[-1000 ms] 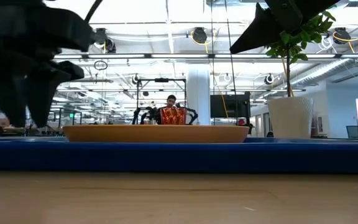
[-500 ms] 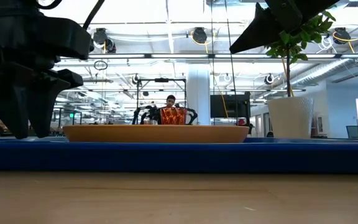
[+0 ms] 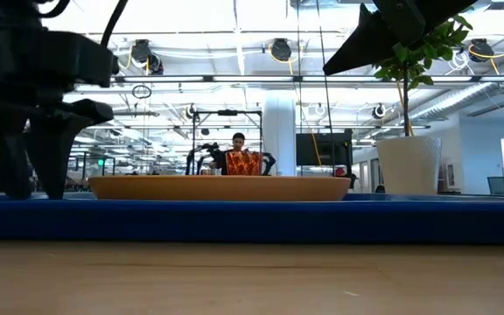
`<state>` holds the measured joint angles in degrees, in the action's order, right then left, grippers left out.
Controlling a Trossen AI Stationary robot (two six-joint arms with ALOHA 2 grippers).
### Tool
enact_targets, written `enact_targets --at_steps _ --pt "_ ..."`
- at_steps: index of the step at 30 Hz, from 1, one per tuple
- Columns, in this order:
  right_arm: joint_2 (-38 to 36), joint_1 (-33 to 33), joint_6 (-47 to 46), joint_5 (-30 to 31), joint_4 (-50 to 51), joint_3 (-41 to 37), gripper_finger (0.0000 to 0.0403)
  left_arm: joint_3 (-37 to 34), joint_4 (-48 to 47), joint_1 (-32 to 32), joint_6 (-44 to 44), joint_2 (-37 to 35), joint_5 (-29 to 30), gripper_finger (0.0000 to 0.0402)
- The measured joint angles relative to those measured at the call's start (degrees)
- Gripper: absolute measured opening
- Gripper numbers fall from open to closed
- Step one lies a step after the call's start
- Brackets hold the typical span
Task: Pick and place plate/cup/fork/spoon on tray
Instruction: Put the yellow spoon on the blue serving tray to the left of the orange plate
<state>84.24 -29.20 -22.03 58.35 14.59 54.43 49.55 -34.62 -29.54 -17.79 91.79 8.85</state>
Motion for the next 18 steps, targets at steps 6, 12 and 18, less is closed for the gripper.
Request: enact_targets --at_steps 6,12,18 --pt "0.0 0.0 0.0 0.0 -0.1 0.0 0.0145 -1.1 2.1 0.0 0.1 0.0 1.3 0.0145" --pt "0.0 0.0 0.0 0.0 -0.2 0.0 0.0145 -1.1 1.8 0.0 0.1 0.0 1.7 0.0145" --pt "0.0 0.0 0.0 0.0 -0.2 0.0 0.0145 -1.1 0.7 -0.6 0.1 0.0 1.8 0.0145"
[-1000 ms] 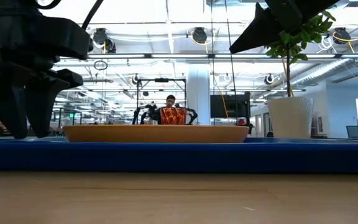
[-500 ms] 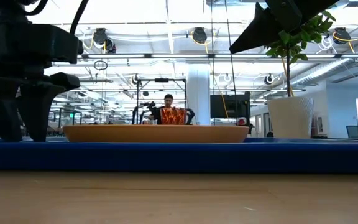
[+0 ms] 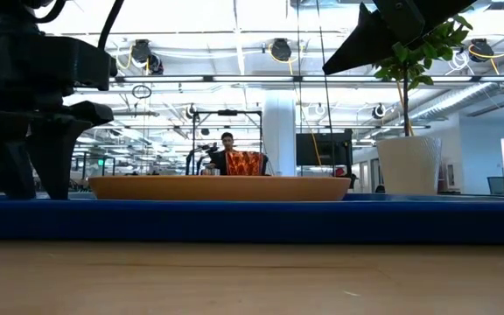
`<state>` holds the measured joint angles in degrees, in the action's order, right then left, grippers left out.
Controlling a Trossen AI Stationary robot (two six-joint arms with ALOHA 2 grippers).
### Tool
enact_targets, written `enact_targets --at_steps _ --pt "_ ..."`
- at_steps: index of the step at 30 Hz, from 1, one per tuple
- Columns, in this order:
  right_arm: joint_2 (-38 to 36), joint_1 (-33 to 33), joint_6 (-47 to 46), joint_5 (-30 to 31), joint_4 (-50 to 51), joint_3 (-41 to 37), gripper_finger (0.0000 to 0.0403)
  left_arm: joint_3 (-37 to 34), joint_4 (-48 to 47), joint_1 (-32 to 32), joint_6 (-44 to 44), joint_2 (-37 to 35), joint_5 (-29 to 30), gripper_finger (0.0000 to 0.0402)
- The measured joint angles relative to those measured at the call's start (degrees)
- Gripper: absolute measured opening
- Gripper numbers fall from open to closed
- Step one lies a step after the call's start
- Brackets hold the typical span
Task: Pick and place plate/cup/fork/spoon on tray
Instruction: Put the yellow spoon on the blue serving tray to the left of the orange plate
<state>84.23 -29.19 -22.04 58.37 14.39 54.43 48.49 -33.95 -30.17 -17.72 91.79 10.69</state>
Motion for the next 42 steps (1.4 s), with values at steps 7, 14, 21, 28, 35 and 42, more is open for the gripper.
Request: enact_targets --at_steps 7,14,21,28,35,42 --pt "0.0 0.0 0.0 0.0 0.0 0.0 0.0145 0.0 -0.9 -0.9 1.1 0.0 0.1 0.0145" --pt "0.0 0.0 0.0 0.0 0.0 0.0 0.0145 0.0 -0.9 -1.0 1.2 0.0 0.1 0.0145" --pt "0.0 0.0 0.0 0.0 0.0 0.0 0.0145 0.0 -0.9 -1.0 3.2 0.0 0.0 0.0145" --pt "0.0 0.0 0.0 0.0 0.0 0.0 0.0145 0.0 -0.9 -1.0 5.1 0.0 0.0 0.0145" --pt "0.0 0.0 -0.4 0.0 0.0 0.0 0.0145 0.0 -0.9 -1.0 6.2 0.0 -0.1 0.0145" --pt "0.0 0.0 -0.5 0.0 0.0 0.0 0.0145 1.7 -1.3 -0.5 7.1 0.1 -0.6 0.0145"
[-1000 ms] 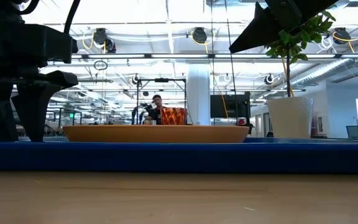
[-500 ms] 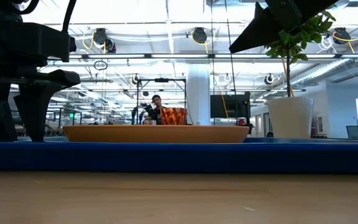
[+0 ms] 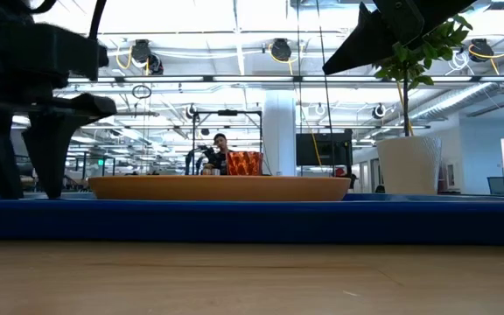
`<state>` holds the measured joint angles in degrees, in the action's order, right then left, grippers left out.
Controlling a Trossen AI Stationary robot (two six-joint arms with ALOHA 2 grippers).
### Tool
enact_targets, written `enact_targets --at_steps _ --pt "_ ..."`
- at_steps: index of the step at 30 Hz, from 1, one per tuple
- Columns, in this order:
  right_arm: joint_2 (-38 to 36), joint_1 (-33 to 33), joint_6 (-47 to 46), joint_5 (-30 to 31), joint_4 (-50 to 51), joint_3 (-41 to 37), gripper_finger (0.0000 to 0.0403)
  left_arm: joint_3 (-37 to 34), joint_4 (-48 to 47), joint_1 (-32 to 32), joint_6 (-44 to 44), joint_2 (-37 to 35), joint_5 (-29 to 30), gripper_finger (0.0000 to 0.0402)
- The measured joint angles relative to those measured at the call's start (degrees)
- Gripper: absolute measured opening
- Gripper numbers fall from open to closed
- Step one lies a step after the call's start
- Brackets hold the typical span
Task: Pick and place plate/cup/fork/spoon on tray
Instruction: Put the yellow spoon on the blue serving tray to the left of the orange plate, then adjust the orange plate on the blue serving tray
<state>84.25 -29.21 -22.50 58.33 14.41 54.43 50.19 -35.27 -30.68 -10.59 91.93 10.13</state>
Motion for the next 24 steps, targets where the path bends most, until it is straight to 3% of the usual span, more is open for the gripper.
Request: enact_targets --at_steps 17,24 --pt "0.0 0.0 0.0 0.0 0.0 0.0 0.0145 0.6 -2.4 1.6 0.9 -0.8 0.7 0.0145" --pt "0.0 0.8 0.3 -0.1 0.0 0.0 0.0145 2.1 -2.3 5.4 4.7 -5.1 7.4 0.0145"
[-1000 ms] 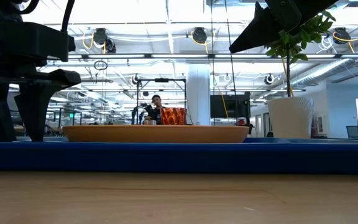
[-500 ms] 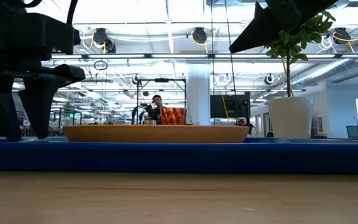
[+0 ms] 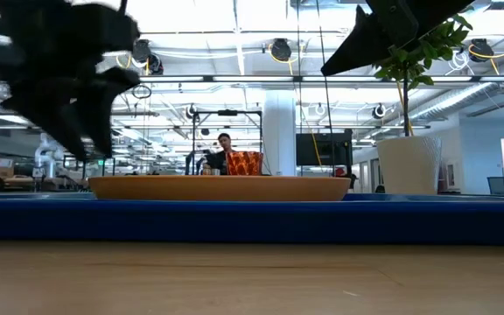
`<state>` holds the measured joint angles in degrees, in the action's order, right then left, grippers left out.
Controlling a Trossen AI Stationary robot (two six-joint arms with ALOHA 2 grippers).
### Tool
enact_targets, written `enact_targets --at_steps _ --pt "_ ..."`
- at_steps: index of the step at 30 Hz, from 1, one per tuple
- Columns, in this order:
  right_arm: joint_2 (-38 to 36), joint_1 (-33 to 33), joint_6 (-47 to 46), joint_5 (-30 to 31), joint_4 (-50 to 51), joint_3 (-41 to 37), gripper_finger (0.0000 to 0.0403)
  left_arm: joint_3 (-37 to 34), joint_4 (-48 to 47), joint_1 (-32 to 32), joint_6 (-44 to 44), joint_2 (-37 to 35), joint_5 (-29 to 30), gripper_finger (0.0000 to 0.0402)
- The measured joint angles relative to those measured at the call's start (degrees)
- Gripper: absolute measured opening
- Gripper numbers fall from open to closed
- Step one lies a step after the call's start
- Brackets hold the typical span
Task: Pick and place plate/cup/fork/spoon on tray
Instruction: Adjust the orange plate on the blue serving tray
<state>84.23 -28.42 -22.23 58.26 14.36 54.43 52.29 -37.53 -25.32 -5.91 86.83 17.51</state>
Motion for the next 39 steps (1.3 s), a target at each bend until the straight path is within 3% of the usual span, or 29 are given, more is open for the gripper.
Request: enact_targets --at_steps 8,21,32,39 --pt "0.0 0.0 0.4 0.0 -0.4 0.0 0.0145 -0.1 -8.6 5.0 1.7 -0.7 -0.9 0.0145" --pt "0.0 0.0 0.4 -0.1 -1.4 0.0 0.0145 -0.2 -4.3 10.3 4.5 3.9 -1.8 0.0145" --pt "0.0 0.0 0.6 -0.1 -1.7 0.0 0.0145 -0.1 4.0 10.6 7.3 5.8 -1.5 0.0145" --pt "0.0 0.0 0.6 -0.1 -1.8 0.0 0.0145 -0.1 4.1 10.6 7.6 5.8 -1.5 0.0145"
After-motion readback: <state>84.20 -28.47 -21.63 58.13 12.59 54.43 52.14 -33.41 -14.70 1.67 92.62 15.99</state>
